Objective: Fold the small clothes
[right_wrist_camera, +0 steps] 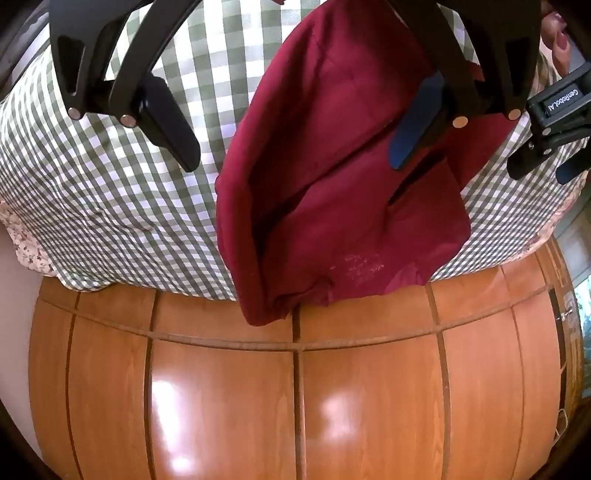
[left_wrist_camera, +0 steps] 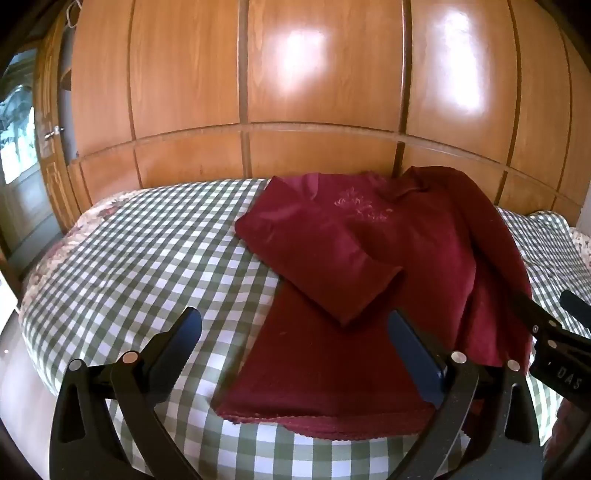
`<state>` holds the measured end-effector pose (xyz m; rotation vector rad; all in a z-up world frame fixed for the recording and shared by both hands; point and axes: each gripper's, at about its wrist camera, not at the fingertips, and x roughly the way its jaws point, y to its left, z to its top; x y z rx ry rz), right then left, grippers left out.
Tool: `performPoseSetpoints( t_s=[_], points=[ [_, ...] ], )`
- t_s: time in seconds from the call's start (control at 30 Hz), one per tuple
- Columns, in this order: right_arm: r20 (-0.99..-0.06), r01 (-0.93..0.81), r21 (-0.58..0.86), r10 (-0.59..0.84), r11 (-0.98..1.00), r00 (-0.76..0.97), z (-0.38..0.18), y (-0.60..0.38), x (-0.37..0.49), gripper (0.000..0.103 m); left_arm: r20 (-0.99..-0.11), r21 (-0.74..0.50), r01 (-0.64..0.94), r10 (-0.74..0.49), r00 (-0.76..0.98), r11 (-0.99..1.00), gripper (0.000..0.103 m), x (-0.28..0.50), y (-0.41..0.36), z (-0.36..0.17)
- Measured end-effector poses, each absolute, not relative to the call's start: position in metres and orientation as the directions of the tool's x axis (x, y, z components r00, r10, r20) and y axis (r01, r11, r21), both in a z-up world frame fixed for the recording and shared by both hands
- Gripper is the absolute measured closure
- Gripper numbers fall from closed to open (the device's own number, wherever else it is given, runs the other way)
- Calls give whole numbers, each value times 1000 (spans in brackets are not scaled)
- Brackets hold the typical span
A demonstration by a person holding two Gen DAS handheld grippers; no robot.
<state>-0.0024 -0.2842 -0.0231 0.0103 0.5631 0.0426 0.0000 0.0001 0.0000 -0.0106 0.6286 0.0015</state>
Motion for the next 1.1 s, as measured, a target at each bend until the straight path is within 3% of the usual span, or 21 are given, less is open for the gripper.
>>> performPoseSetpoints(
  t_s=[1.1],
  points=[
    [-562,-41,36,54,999,826,-32,-287,3,2,-605,-28,-6,-12,796,1000,4,1,1,-7]
  ],
)
